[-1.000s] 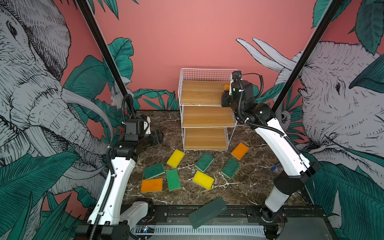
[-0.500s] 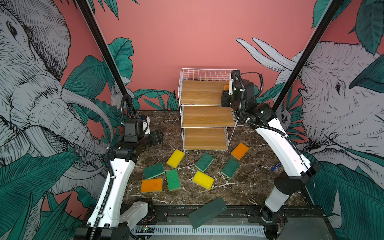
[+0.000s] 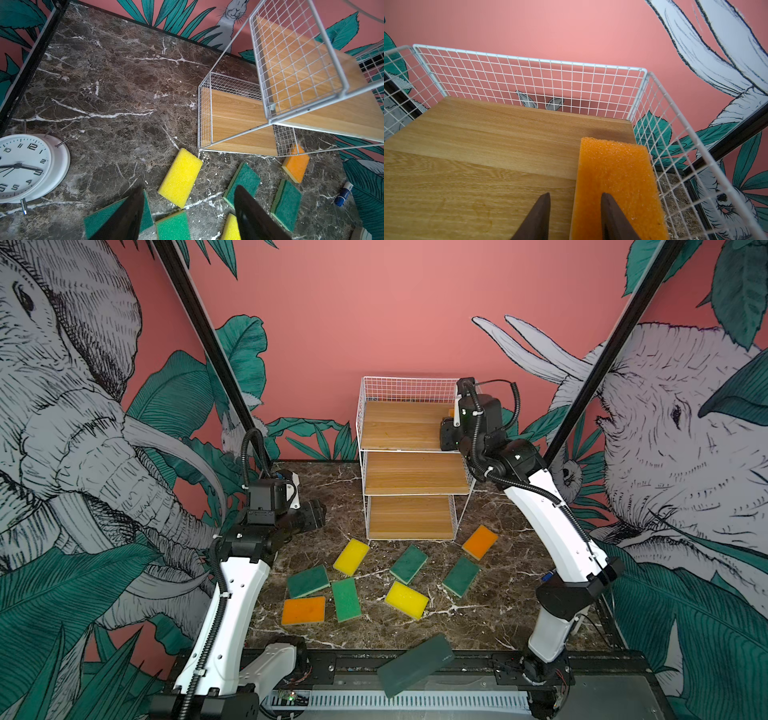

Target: Place and organize the cleaning sponges onto the shelf

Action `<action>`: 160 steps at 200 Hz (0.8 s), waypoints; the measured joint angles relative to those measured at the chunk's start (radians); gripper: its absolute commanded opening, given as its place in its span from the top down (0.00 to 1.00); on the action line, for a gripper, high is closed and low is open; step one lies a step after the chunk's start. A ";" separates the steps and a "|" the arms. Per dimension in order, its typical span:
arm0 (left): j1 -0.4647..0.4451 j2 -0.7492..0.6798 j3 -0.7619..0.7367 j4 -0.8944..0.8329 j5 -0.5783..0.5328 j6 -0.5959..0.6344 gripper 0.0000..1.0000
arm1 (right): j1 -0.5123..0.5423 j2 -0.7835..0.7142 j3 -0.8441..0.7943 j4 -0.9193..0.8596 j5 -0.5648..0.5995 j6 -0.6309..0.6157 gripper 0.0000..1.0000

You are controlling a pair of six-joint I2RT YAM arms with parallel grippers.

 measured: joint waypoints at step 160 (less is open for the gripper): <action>0.000 0.000 0.000 0.001 -0.008 -0.004 0.30 | -0.034 0.014 0.021 0.006 -0.092 0.019 0.50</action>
